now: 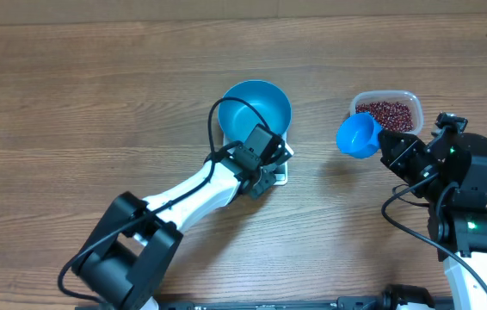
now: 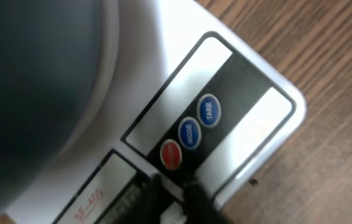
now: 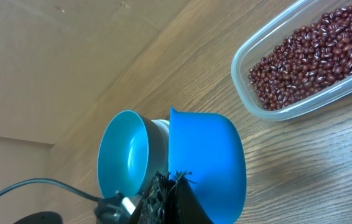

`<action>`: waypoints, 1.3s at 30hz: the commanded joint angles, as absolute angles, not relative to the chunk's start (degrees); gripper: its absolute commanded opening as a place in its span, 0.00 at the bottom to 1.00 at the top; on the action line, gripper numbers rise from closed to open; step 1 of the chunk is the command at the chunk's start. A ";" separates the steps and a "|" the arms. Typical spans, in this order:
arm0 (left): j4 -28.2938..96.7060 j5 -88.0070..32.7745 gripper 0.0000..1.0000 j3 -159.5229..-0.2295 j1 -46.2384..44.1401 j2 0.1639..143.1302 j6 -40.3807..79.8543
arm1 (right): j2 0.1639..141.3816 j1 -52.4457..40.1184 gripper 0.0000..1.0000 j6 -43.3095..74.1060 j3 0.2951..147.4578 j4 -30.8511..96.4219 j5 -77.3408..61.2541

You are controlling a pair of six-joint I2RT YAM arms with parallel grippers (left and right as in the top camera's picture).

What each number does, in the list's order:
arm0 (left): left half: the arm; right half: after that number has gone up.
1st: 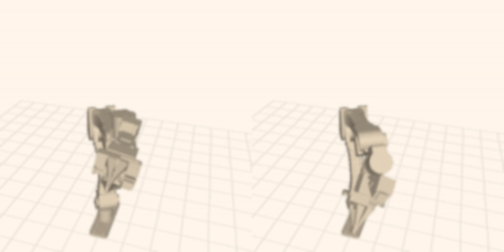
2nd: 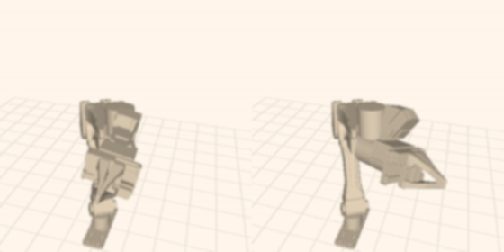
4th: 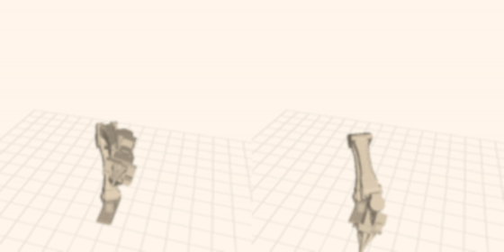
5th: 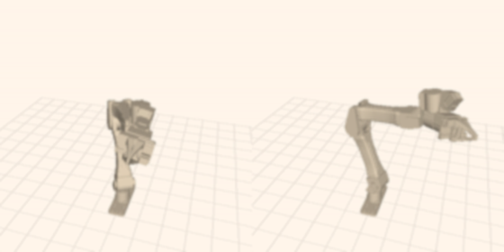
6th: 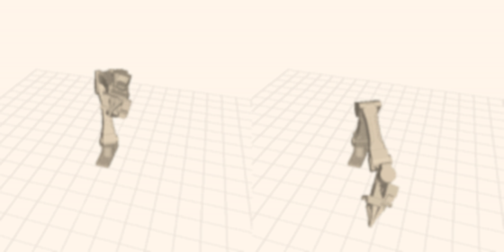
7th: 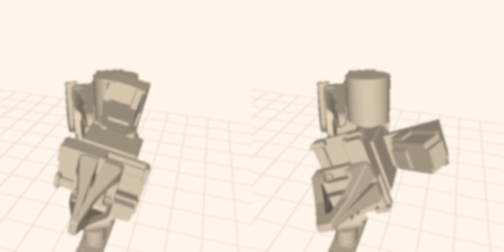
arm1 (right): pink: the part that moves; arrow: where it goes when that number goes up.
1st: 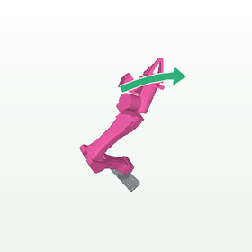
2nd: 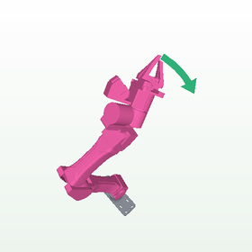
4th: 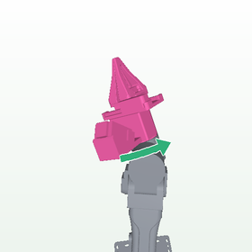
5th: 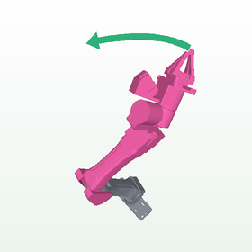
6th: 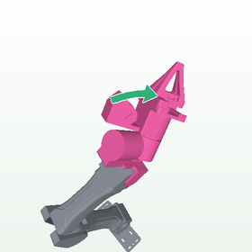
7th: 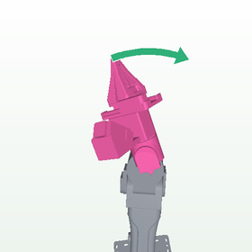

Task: Scoop item into bowl and weigh 150g on scale
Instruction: 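Lift the left gripper back from the scale toward the front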

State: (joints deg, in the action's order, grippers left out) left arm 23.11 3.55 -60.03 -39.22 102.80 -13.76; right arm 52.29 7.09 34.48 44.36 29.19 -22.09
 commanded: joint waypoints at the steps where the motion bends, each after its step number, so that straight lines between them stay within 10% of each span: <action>1: 24.91 0.82 0.47 -60.27 -39.46 98.37 -14.15 | 51.40 7.25 0.04 33.98 45.87 28.84 -21.39; 3: 26.20 0.49 0.99 -60.27 -39.81 97.14 -14.15 | 51.40 7.25 0.04 33.98 45.87 28.88 -21.02; 39: 40.42 4.67 1.00 -60.07 -40.42 65.89 -3.99 | 51.44 7.25 0.04 32.88 45.87 28.86 -18.85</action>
State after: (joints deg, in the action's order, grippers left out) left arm 40.91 3.20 -60.03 -40.51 68.64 -7.20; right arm 52.27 7.09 33.41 44.36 29.23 -19.92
